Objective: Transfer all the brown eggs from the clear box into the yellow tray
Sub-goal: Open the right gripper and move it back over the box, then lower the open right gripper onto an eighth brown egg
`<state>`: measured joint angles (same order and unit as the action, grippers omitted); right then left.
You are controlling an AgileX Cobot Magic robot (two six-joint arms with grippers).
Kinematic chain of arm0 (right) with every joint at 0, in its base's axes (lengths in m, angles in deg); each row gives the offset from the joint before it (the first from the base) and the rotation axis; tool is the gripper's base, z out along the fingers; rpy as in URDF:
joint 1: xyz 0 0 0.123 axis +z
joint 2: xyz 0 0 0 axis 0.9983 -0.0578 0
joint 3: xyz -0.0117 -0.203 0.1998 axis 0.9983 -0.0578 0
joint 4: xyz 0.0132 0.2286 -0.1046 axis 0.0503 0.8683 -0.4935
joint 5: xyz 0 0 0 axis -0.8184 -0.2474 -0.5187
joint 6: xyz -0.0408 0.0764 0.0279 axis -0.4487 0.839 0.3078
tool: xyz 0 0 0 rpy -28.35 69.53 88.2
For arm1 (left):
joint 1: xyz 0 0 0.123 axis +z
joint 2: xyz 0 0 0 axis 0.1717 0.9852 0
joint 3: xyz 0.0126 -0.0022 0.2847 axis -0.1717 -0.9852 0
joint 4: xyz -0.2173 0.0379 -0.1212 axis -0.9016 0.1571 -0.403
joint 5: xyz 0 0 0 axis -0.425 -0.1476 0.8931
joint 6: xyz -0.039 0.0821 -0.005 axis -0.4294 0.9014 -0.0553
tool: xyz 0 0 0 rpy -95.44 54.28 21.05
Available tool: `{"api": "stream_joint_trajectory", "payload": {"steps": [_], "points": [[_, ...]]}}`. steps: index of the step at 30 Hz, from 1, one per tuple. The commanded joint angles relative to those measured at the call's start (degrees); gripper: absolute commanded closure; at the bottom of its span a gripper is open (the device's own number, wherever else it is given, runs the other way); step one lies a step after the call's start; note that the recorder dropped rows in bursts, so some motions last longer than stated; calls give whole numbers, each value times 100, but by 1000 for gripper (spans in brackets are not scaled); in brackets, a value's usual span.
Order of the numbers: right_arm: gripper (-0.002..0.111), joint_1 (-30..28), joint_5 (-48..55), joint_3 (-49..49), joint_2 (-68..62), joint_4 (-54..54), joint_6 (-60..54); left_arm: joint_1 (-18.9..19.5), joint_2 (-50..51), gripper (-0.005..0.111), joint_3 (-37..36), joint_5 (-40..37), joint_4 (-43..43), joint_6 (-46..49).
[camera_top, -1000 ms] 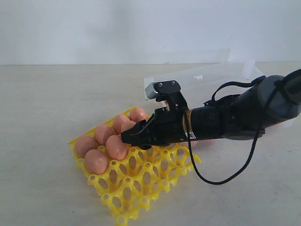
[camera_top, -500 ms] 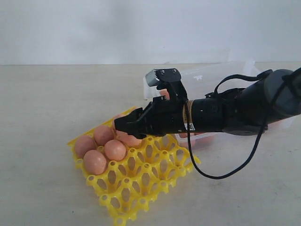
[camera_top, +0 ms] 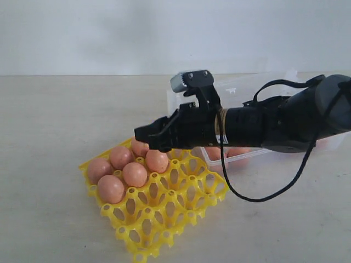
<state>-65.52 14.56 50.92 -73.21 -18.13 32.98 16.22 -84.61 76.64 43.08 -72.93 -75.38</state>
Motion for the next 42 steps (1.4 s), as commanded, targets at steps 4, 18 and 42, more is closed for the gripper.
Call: {"api": "stream_joint_trajectory", "payload": {"steps": [4,18,42], "points": [[102,-7,65,290,1227,514,-632,-27,-18,103,-20,19,-11,-18],[108,-23,7798,1077,2113,-290,-1849,-27,-18,103,-20,19,-11,-18],[104,-876,10942,3336,131,5962,-9399,-27,-18,103,-20,19,-11,-18]]}}
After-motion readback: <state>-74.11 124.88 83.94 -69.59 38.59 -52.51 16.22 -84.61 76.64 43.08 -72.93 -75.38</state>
